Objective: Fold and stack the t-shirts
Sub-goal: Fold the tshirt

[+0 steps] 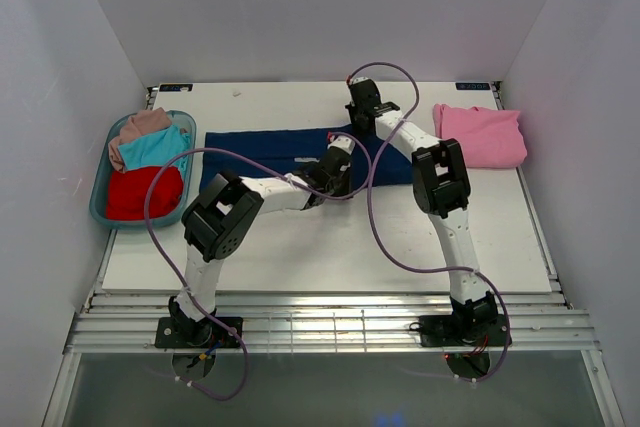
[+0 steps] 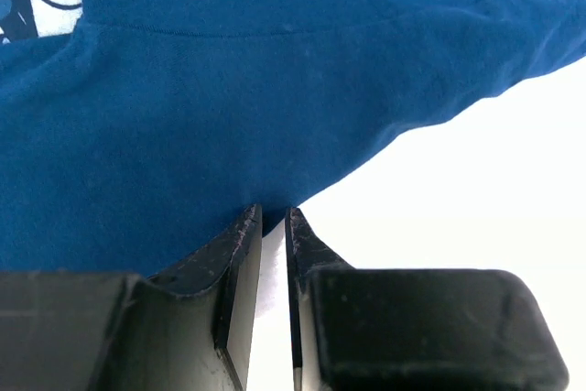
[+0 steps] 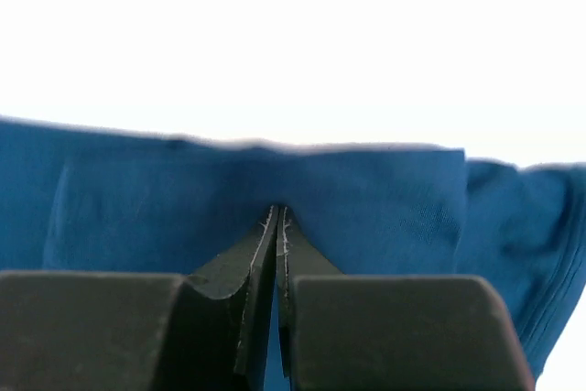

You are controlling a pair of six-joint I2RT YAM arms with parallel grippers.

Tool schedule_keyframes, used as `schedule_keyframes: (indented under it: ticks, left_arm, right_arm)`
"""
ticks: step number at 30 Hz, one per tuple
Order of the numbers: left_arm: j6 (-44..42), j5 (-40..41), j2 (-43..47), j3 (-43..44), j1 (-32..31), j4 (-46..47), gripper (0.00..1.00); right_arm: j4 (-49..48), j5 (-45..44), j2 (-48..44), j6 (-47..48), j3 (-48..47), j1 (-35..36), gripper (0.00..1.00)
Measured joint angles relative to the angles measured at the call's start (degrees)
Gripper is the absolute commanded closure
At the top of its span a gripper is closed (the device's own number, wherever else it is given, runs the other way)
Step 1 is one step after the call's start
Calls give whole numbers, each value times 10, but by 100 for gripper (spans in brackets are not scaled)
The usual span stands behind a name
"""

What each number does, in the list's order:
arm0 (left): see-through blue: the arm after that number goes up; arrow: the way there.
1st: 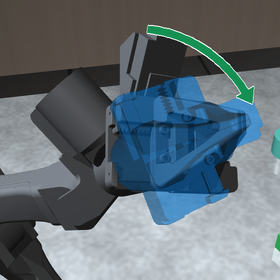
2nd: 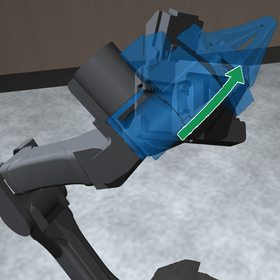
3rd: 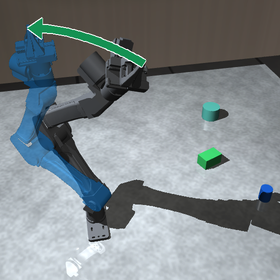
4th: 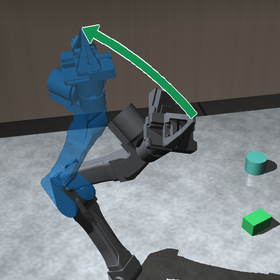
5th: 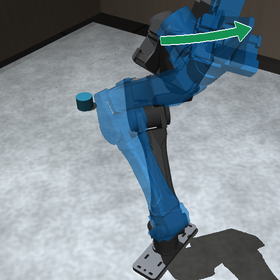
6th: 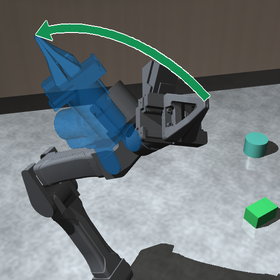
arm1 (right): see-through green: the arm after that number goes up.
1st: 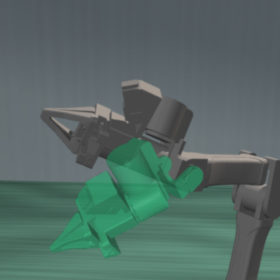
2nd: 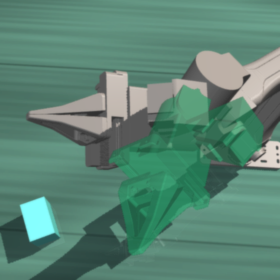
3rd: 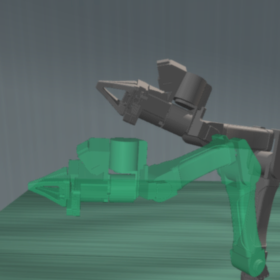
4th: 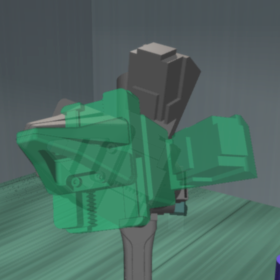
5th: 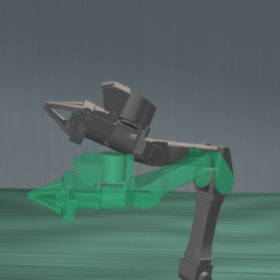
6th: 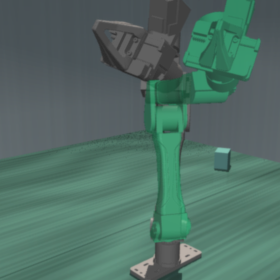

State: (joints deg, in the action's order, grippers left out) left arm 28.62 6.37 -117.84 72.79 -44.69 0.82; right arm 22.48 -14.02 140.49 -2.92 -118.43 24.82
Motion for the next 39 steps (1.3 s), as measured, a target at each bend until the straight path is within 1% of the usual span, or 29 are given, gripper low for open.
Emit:
schedule_keyframes:
  ticks: [5,7,10,11,12,15,18,20,22,24,26,29,32,35,39]
  left_arm:
    - [0,1,1,-1,-6,0,73]
    - [-1,1,1,0,-8,-2,73]
    - [-3,2,1,12,-11,-20,72]
    - [-5,2,0,23,-12,-35,71]
    - [-8,2,-1,33,-14,-53,66]
    - [-16,5,-9,80,-20,-111,59]
    - [-23,26,-12,147,-23,-158,57]
    - [-30,54,-11,191,-24,-176,57]
    - [-38,86,2,207,-22,-183,58]
    - [-46,113,28,186,-14,-192,59]
    - [-50,130,66,139,7,-200,60]
    - [-52,143,109,56,66,-204,60]
    - [-53,158,123,-13,137,-210,61]
    - [-53,173,123,-59,182,-219,62]
    - [-55,181,123,-75,197,-233,62]
  right_arm:
    - [-36,-26,7,-12,-4,-1,92]
    - [-68,-30,4,-14,2,-2,92]
    - [-111,-32,-18,-14,41,-3,92]
    - [-117,-32,-33,-13,61,-4,92]
    - [-121,-32,-50,-13,79,-4,92]
    - [-122,-29,-115,-12,126,-4,92]
    - [-122,-23,-204,-14,168,-4,92]
    - [-119,-23,-269,-19,204,-4,92]
    - [-114,-22,-325,-27,245,-3,92]
    - [-106,-23,-360,-34,285,-3,92]
    - [-94,-24,-378,-43,332,-3,92]
    - [-75,-24,-377,-56,412,-2,92]
    - [-39,-26,-372,-65,472,0,92]
    - [-19,-30,-368,-73,489,0,92]
    - [-18,-43,-368,-86,492,0,92]
